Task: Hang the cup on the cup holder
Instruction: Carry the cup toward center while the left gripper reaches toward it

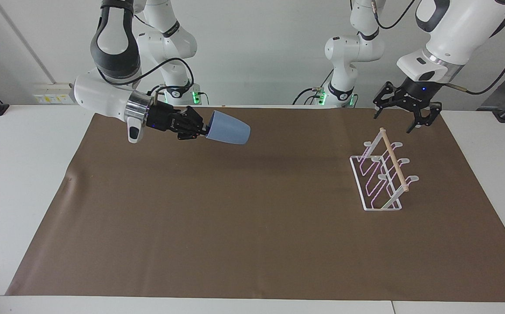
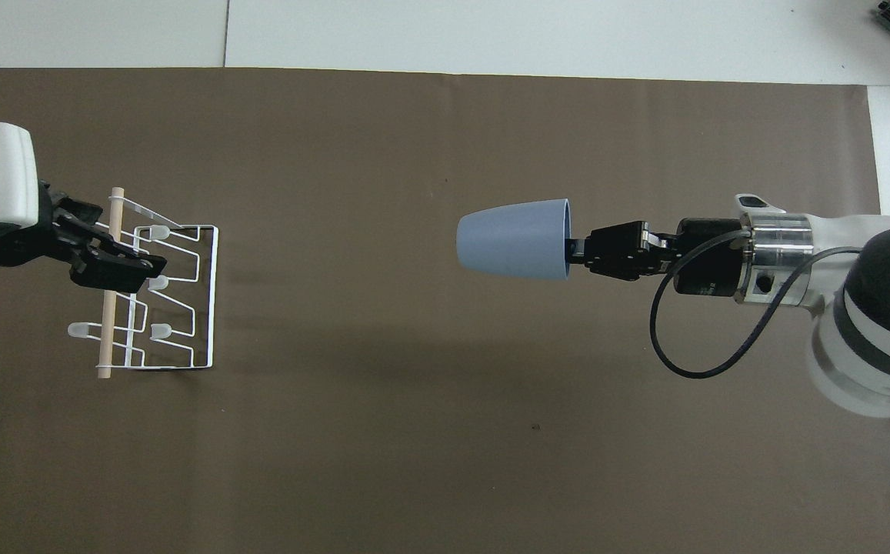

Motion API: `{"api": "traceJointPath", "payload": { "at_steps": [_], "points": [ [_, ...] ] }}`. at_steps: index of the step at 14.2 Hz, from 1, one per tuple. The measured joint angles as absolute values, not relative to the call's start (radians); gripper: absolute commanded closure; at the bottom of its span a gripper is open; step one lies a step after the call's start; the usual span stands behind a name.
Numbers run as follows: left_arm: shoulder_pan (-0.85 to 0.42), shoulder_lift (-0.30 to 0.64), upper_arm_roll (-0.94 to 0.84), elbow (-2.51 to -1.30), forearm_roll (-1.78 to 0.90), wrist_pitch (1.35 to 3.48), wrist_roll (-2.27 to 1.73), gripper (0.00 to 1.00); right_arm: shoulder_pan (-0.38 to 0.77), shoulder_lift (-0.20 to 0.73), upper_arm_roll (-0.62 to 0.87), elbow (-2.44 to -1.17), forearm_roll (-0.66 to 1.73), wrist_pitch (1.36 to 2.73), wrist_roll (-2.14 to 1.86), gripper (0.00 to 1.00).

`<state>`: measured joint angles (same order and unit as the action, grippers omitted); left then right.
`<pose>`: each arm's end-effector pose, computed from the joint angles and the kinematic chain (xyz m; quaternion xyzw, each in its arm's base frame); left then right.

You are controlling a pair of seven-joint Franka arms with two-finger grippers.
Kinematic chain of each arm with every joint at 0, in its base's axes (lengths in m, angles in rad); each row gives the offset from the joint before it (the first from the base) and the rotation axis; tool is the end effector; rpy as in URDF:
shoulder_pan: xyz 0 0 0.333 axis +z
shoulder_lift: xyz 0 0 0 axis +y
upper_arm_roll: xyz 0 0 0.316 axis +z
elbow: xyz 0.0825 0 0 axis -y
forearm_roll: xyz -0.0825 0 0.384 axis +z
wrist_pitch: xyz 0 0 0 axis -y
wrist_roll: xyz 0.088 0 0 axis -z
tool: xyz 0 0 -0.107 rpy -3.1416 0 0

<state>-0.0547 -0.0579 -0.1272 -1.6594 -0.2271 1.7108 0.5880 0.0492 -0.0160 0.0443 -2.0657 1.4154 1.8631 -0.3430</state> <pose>0.5365 -0.1222 0.6291 0.9235 -0.3638 0.0750 0.0961 0.5434 0.1276 0.4829 -0.7918 0.0749 -0.0048 0.6062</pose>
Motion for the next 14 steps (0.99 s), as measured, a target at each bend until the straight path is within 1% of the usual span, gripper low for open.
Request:
{"api": "traceJointPath", "payload": {
  "at_steps": [4,8,11,14],
  "points": [
    [-0.184,-0.059,-0.158,-1.674,-0.236,1.794,0.622,0.0,0.123,-0.017,0.045,-2.079,1.554,1.868,-0.282,1.0],
    [-0.295,-0.045,-0.16,-1.685,-0.237,1.878,0.682,0.0,0.201,-0.017,0.045,-2.096,1.643,1.956,-0.282,1.0],
    [-0.35,-0.031,-0.161,-1.684,-0.237,1.898,0.695,0.0,0.252,-0.018,0.045,-2.096,1.692,1.992,-0.28,1.0],
    [-0.378,-0.02,-0.162,-1.665,-0.225,1.905,0.71,0.0,0.258,-0.018,0.044,-2.097,1.694,1.994,-0.278,1.0]
  ]
}}
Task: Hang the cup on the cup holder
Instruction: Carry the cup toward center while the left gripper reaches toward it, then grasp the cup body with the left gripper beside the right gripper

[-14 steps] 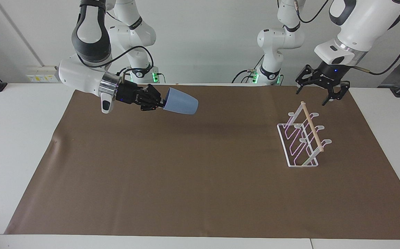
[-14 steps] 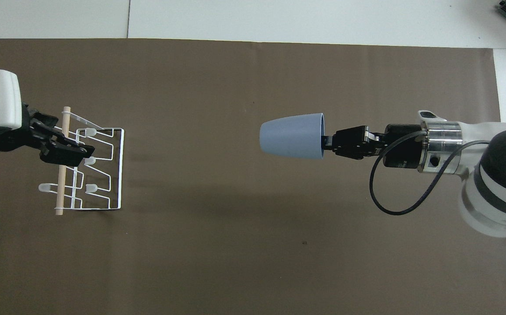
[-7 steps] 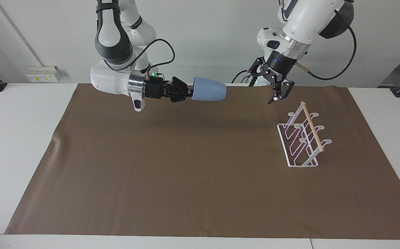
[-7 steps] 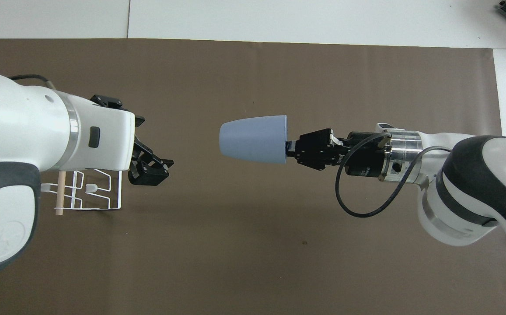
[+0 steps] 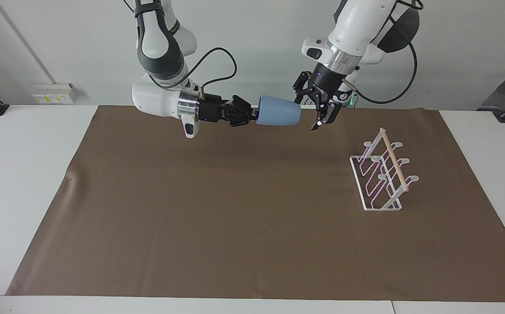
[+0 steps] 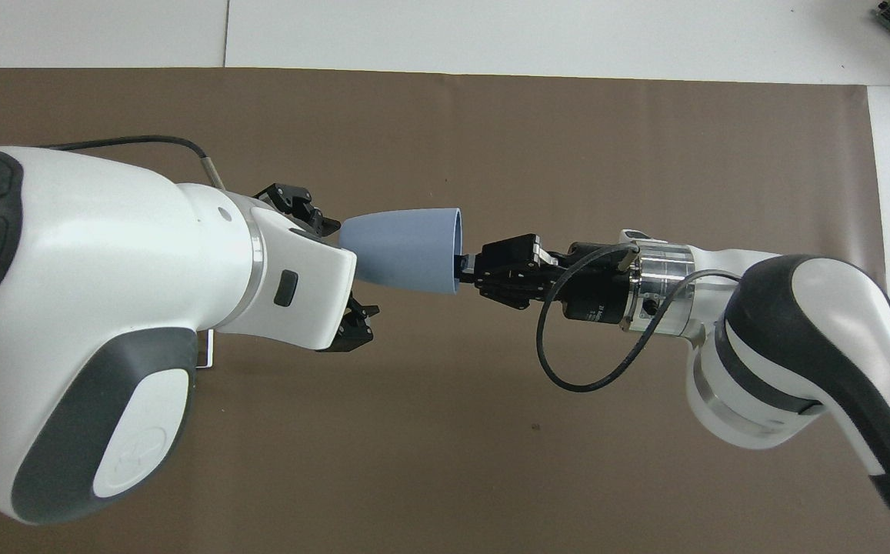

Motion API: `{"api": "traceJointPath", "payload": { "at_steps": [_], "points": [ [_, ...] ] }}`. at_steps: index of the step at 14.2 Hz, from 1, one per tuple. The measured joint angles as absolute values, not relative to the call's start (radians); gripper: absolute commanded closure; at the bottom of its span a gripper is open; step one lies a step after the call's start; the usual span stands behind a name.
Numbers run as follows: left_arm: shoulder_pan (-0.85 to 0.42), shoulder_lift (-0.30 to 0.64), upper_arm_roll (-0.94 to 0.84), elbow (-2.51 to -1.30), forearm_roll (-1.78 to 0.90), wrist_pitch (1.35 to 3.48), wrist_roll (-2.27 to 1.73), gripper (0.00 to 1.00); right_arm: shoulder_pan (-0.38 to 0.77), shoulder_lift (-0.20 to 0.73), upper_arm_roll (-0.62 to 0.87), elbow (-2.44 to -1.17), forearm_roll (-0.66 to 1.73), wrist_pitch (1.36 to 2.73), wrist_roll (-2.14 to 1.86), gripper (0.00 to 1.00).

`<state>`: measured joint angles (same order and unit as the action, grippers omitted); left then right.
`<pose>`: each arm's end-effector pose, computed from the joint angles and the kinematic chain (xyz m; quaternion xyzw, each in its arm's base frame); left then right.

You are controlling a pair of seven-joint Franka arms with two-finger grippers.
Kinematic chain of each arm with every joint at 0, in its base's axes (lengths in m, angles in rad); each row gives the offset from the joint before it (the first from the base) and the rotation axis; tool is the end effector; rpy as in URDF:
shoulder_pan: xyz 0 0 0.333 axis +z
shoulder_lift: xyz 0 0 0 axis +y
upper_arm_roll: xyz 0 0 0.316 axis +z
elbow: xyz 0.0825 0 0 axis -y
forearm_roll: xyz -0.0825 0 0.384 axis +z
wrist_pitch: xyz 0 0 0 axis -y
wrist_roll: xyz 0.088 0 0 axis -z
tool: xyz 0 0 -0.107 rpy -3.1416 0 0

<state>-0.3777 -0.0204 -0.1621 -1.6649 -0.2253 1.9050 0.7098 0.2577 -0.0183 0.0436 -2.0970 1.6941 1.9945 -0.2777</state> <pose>0.4869 -0.3117 0.6255 0.8125 -0.5581 0.1377 0.0971 0.5210 0.2258 0.4819 -0.7304 0.1336 0.0356 0.6689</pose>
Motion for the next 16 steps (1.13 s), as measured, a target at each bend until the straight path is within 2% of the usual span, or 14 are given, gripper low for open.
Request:
{"api": "traceJointPath", "payload": {
  "at_steps": [16],
  "points": [
    [-0.387,-0.004,-0.204,-1.64,-0.169,1.962,0.777,0.0,0.256,-0.046,0.031,-2.123,1.686,1.997,-0.278,1.0]
  ]
}}
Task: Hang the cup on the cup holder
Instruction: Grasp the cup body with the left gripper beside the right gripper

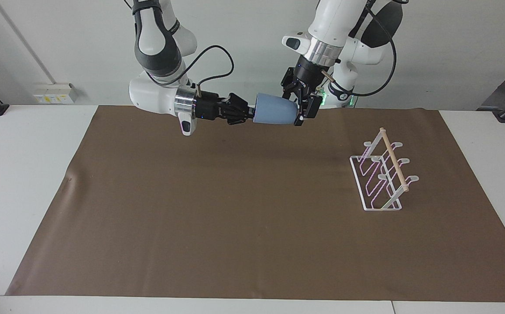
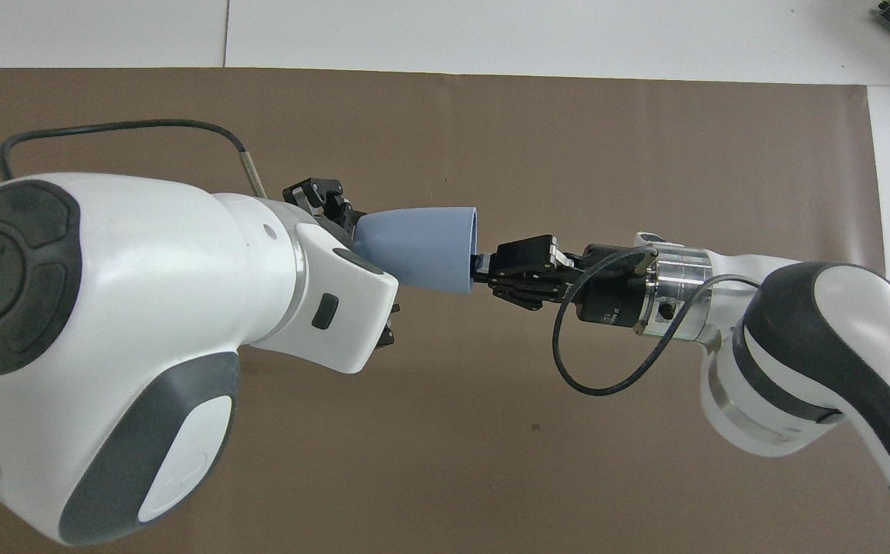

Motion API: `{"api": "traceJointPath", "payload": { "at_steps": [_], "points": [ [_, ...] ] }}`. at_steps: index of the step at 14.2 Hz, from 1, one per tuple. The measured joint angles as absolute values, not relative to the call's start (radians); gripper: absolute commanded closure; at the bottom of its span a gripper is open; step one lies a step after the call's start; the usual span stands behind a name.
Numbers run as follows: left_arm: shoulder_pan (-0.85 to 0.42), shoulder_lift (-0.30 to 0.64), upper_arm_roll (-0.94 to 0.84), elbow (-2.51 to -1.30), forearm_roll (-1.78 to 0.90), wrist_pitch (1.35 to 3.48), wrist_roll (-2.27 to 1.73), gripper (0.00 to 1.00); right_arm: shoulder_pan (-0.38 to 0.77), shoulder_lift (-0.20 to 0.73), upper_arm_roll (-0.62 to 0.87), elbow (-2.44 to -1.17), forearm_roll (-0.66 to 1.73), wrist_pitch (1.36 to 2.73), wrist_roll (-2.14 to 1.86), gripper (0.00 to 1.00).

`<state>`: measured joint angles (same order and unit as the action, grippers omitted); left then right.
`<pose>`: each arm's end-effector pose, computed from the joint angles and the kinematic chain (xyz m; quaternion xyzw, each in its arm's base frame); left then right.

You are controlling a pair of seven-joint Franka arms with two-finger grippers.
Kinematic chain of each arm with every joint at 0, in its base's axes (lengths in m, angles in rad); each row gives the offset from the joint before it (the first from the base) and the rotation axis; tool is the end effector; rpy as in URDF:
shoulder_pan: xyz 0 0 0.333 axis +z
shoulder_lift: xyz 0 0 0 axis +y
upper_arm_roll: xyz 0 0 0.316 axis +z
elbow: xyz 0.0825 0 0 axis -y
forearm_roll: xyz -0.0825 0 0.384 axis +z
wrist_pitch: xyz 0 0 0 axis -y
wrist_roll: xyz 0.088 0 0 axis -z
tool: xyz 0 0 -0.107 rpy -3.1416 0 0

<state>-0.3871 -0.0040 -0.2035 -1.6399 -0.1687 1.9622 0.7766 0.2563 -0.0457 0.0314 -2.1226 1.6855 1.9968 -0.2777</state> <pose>0.4818 -0.3365 0.6344 0.7743 -0.6063 0.1687 0.0663 0.5159 0.2161 0.4842 -0.7325 0.1366 0.0297 0.6662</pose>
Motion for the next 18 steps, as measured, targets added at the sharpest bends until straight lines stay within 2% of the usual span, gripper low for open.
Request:
{"api": "traceJointPath", "payload": {
  "at_steps": [13,18],
  "points": [
    [-0.39,0.011,-0.223,-1.628,-0.166,2.013,0.771,0.0,0.255,-0.044,0.036,-2.12,1.668,1.997,-0.278,1.0],
    [-0.427,0.013,-0.227,-1.628,-0.166,2.055,0.729,0.0,0.255,-0.044,0.036,-2.121,1.668,1.989,-0.278,1.0]
  ]
}}
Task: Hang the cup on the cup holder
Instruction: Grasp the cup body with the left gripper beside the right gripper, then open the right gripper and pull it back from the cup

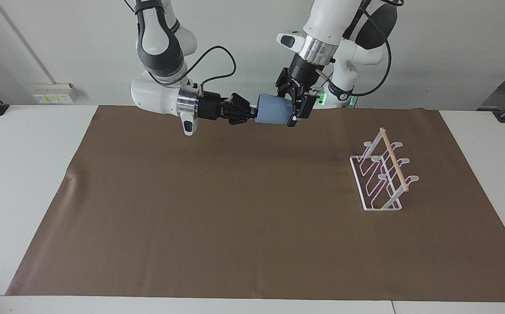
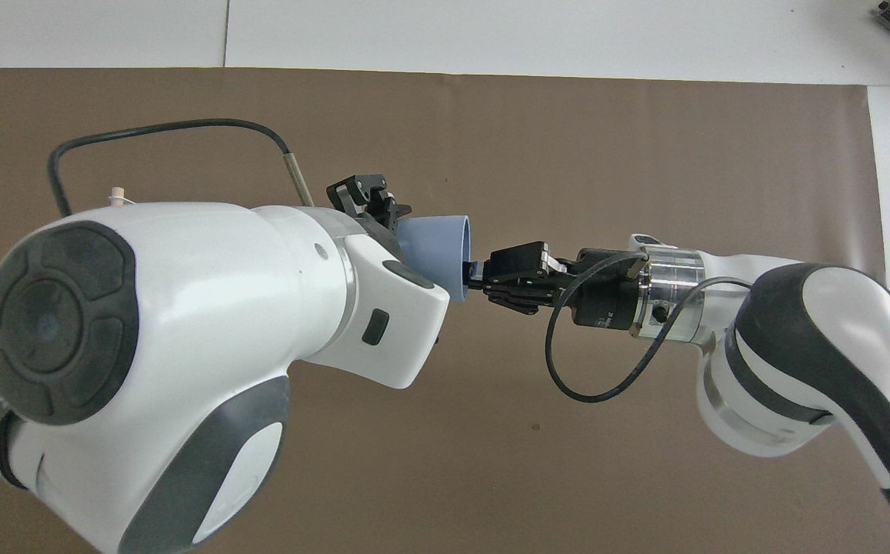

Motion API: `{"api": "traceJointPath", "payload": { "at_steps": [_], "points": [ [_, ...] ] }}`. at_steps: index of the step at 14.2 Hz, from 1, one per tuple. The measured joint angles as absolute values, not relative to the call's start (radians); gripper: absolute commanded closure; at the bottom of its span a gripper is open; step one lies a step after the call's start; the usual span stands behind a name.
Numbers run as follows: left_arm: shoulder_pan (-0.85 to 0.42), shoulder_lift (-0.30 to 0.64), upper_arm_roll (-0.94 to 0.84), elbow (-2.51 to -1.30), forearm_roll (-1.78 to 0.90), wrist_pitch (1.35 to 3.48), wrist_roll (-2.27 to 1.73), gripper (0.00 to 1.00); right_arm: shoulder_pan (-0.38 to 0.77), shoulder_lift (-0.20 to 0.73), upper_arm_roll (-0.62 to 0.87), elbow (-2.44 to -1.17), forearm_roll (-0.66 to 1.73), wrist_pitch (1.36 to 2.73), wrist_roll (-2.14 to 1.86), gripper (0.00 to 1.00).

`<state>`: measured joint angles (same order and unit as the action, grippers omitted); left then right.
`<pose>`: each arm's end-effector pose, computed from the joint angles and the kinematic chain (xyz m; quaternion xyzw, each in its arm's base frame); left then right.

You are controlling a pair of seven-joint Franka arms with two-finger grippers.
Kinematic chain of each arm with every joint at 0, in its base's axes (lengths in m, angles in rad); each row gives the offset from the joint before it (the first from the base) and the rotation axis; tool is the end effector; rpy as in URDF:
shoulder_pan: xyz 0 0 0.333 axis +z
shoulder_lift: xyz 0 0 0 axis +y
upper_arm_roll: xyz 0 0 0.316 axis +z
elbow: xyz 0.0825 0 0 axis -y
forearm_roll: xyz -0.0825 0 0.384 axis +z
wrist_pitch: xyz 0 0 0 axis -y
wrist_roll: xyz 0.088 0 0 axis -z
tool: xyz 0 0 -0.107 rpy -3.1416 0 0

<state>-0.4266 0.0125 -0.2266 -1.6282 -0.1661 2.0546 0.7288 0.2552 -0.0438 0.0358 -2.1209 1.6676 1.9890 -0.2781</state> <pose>0.4707 -0.3703 0.6418 0.7661 -0.6038 0.2078 0.0734 0.5145 0.2188 0.4833 -0.7376 0.1284 0.0336 0.6620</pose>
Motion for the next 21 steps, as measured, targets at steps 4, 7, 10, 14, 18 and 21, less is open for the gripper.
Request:
{"api": "traceJointPath", "payload": {
  "at_steps": [4,7,10,14,18,21],
  "points": [
    [-0.428,0.013,-0.227,-1.629,-0.166,2.054,0.735,1.0,0.254,-0.042,0.034,-2.121,1.663,1.987,-0.278,1.0],
    [-0.428,0.013,-0.227,-1.629,-0.166,2.053,0.73,1.0,0.254,-0.042,0.034,-2.121,1.662,1.987,-0.278,1.0],
    [-0.428,0.013,-0.227,-1.629,-0.166,2.053,0.725,1.0,0.254,-0.042,0.033,-2.121,1.662,1.986,-0.278,0.65],
    [-0.428,0.013,-0.227,-1.63,-0.166,2.053,0.692,1.0,0.254,-0.042,0.033,-2.121,1.662,1.986,-0.278,0.2],
    [-0.429,0.014,-0.227,-1.63,-0.166,2.054,0.685,1.0,0.253,-0.042,0.033,-2.12,1.657,1.986,-0.278,0.0],
    [-0.429,0.015,-0.227,-1.631,-0.166,2.052,0.681,1.0,0.228,-0.043,0.029,-2.111,1.56,1.986,-0.259,0.0]
  ]
}}
